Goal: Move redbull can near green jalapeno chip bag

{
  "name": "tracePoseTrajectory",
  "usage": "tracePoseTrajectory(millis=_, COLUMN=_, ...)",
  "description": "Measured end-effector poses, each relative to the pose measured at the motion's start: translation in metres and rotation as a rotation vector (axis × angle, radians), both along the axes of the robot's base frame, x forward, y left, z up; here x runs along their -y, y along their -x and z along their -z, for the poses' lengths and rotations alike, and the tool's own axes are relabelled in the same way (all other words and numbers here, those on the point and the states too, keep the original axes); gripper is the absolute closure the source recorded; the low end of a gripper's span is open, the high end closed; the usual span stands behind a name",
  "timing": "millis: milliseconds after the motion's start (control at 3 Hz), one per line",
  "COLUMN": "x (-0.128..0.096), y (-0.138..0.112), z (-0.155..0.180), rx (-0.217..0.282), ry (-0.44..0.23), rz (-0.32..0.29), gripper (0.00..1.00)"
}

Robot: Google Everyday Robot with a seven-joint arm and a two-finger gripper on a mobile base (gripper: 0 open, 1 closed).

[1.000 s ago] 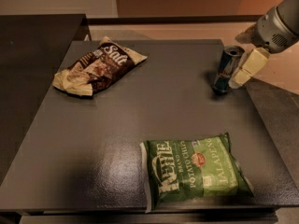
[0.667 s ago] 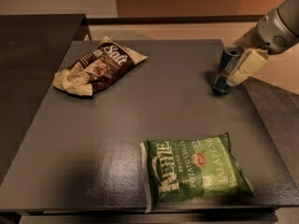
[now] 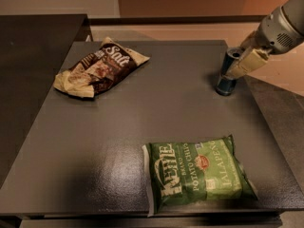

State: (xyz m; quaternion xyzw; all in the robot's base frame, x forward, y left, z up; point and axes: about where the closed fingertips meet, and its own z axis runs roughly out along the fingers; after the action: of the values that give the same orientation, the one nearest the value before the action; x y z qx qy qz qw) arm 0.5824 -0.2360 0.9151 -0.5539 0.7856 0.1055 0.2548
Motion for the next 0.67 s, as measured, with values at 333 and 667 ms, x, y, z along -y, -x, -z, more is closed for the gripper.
tracePoseTrajectory(millis=333, x=-0.009, y=0.009, z=-0.005, rx=-0.007, ry=-0.014, rz=-0.031, gripper=0.94)
tracePoseTrajectory(millis=667, x=-0.021, y=0.027, z=-0.008, rx=-0.03, ry=-0.033, rz=-0.082, gripper=1.0)
